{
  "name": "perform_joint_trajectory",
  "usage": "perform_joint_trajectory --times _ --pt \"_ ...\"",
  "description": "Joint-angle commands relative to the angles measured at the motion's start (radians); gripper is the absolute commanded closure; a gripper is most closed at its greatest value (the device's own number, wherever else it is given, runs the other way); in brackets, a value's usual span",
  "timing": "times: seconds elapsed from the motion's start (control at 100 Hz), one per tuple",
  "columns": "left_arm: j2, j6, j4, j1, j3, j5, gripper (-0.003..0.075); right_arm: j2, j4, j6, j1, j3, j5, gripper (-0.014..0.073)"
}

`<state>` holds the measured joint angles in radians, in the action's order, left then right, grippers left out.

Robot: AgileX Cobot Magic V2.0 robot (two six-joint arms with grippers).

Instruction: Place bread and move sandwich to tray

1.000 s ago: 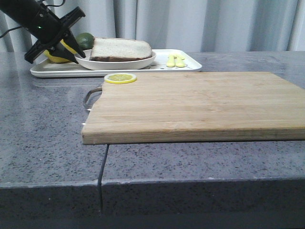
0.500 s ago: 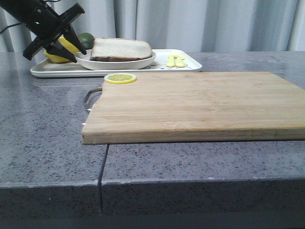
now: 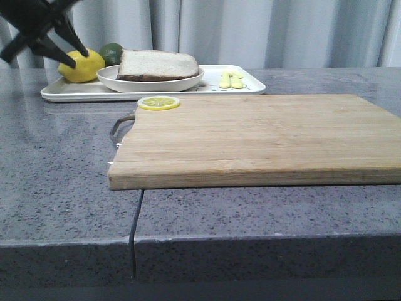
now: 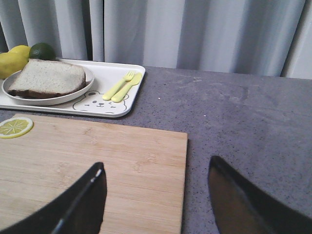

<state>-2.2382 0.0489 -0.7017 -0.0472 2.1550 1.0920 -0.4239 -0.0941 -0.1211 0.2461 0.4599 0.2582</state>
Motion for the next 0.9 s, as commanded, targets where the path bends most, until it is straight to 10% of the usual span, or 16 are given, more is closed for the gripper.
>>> perform_joint_trajectory --times 0.0,0.6,0.89 --pt "0.126 -0.031 -0.063 -0.005 0.034 -0.014 0.0505 -0.005 -0.013 0.001 -0.007 0.027 -0.083 0.0133" --pt "0.556 -0.273 -0.003 0.037 0.004 -0.041 0.0509 -0.005 -0.013 0.001 -0.007 0.027 -0.066 0.0133" --pt "0.849 -0.364 0.127 0.195 -0.362 -0.335 0.0509 -0.005 -0.013 0.001 -0.007 0.027 -0.058 0.0133"
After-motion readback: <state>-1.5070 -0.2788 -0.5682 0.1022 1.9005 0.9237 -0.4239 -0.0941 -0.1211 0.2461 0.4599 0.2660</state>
